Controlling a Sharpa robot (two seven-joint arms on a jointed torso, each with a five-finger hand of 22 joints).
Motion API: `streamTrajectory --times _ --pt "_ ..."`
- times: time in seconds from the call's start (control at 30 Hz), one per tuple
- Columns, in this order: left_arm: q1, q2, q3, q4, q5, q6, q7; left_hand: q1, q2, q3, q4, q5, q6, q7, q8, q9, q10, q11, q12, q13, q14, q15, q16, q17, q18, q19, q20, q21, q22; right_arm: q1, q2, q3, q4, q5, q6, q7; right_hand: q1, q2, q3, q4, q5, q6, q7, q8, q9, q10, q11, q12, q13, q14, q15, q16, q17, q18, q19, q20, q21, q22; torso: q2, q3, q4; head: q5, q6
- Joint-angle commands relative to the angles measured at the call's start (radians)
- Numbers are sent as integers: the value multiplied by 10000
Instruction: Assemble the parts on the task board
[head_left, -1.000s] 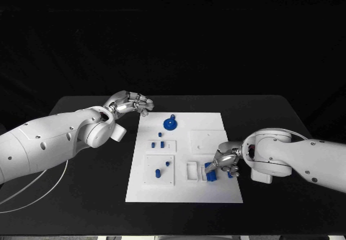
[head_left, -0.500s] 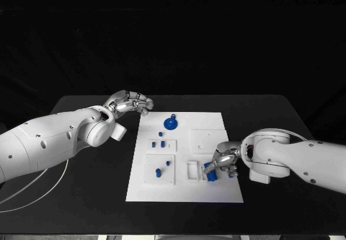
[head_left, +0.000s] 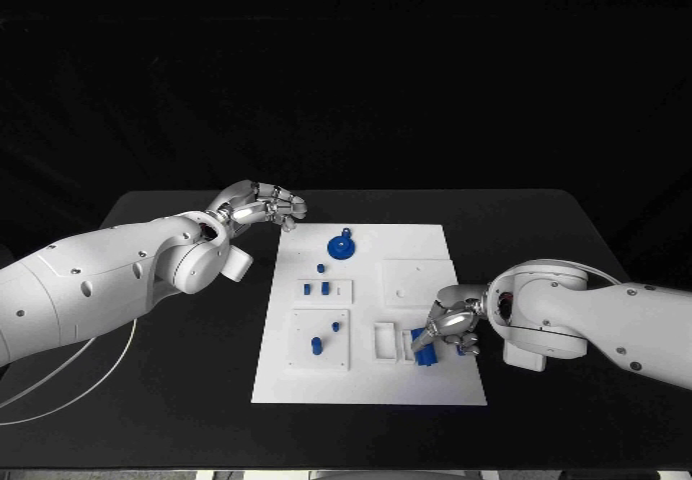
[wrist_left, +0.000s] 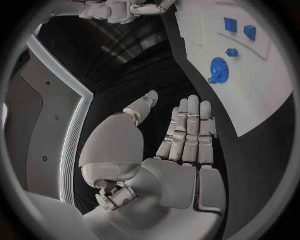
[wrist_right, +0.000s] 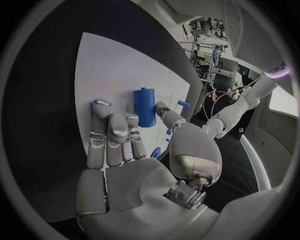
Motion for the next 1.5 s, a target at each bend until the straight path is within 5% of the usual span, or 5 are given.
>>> streamTrajectory --times 0.03,0.5,0.73,1.07,1.5 --pt "9 48 4 -4 138 74 71 -105 -22 20 63 20 -59 105 30 -17 -60 -20 50 8 57 45 -53 16 192 31 23 -54 10 -42 -73 -67 39 815 29 -4 -82 60 11 73 -3 82 13 40 27 86 9 20 20 3 -105 17 14 206 11 0 34 191 -2 -2 12 9 13" --pt "8 82 3 -27 138 62 99 -101 -30 21 64 22 -65 105 37 -26 -62 -20 49 9 57 44 -60 24 195 31 21 -60 16 544 -296 -22 367 1745 -548 150 39 2 79 -148 6 205 -18 48 27 114 -19 -32 84 11 -130 -19 19 206 -24 5 67 190 -2 -18 -5 61 35" --pt "8 81 3 -31 141 74 103 -141 -28 8 97 10 -69 107 48 -37 -64 -17 48 10 58 46 -68 35 191 33 25 -68 23 551 -28 -23 166 2028 -329 39 -27 -20 45 -143 3 215 -19 33 18 117 -22 -55 99 12 -135 -31 19 206 -33 17 72 186 8 -17 5 -2 62" --pt "8 81 3 -45 145 116 83 -161 -32 2 115 4 -74 107 57 -47 -67 -17 47 10 56 47 -77 43 192 34 25 -76 29 549 636 -30 -316 1657 -543 -143 -81 -73 19 -142 3 203 -18 6 6 110 -21 -83 116 14 -137 -41 24 206 -44 21 74 181 5 -8 -2 58 39" --pt "8 55 3 -32 145 121 79 -185 -37 -6 138 -17 -78 107 70 -60 -69 -17 47 11 53 47 -89 55 193 32 24 -87 37 431 990 -63 -503 1668 -170 -190 -144 -90 5 -112 1 196 -14 -18 -5 100 -17 -112 134 11 -134 -54 28 206 -56 27 73 175 13 -20 10 116 -6"
